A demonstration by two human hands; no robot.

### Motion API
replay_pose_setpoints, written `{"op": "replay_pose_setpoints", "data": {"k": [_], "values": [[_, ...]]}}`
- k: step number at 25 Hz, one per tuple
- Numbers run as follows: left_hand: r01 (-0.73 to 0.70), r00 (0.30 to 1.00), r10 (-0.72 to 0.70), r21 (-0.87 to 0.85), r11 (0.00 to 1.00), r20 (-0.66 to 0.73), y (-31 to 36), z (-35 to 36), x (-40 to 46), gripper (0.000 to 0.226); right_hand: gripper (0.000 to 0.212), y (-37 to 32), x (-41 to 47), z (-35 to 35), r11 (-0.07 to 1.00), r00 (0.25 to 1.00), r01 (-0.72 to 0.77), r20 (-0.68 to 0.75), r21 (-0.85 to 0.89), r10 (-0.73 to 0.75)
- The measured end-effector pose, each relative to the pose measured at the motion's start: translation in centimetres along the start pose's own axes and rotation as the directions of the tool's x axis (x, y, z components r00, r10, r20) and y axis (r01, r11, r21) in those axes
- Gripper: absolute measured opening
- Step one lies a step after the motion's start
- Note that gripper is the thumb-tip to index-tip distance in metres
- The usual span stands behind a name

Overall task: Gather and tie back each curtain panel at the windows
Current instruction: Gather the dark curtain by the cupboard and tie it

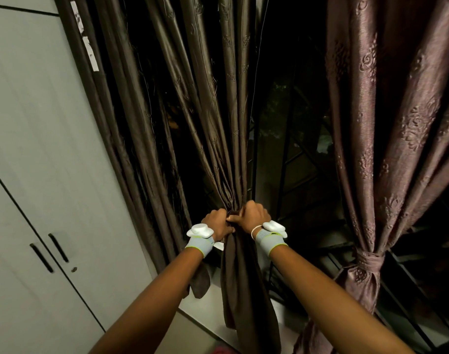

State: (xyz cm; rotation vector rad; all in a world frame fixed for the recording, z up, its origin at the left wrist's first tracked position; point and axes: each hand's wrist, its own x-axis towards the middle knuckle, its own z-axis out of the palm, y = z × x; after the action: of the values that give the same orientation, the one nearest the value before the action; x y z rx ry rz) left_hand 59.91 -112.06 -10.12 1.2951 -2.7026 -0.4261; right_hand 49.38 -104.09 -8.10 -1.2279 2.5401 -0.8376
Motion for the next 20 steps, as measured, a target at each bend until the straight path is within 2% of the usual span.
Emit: {"op": "replay_pose_setpoints", "data": {"k": [2, 4, 7, 15, 20], "values": [[0.004, 1.000, -0.004, 0.001, 1.000, 0.000, -0.2, 0.0, -0.1, 0.054, 0.055, 0.2, -0.1, 0.1, 0.996, 0.999, -0.042, 0.009, 0.084, 0.042], [0.011, 1.000, -0.011, -0.008, 1.000, 0.004, -0.3, 0.0, 0.0, 0.053, 0.065, 0.3, -0.2, 0.2, 0.988, 0.997, -0.073, 0.017, 0.136, 0.071], [0.003, 1.000, -0.002, -0.006, 1.000, 0.013, -0.3, -0.2, 0.0, 0.051, 0.077, -0.1, -0.2, 0.3, 0.990, 0.996, -0.082, 0.050, 0.115, 0.076], [-0.023, 0.998, 0.022, 0.015, 1.000, 0.058, -1.2, -1.3, -0.1, 0.057, 0.074, -1.1, 0.7, 1.1, 0.988, 0.987, -0.137, 0.091, 0.064, 0.131], [0.030, 0.999, -0.034, -0.150, 0.988, -0.018, -1.5, -2.5, 0.2, 0.033, 0.062, -0.8, 0.8, 1.6, 0.994, 0.993, -0.107, 0.051, 0.030, 0.106]]}}
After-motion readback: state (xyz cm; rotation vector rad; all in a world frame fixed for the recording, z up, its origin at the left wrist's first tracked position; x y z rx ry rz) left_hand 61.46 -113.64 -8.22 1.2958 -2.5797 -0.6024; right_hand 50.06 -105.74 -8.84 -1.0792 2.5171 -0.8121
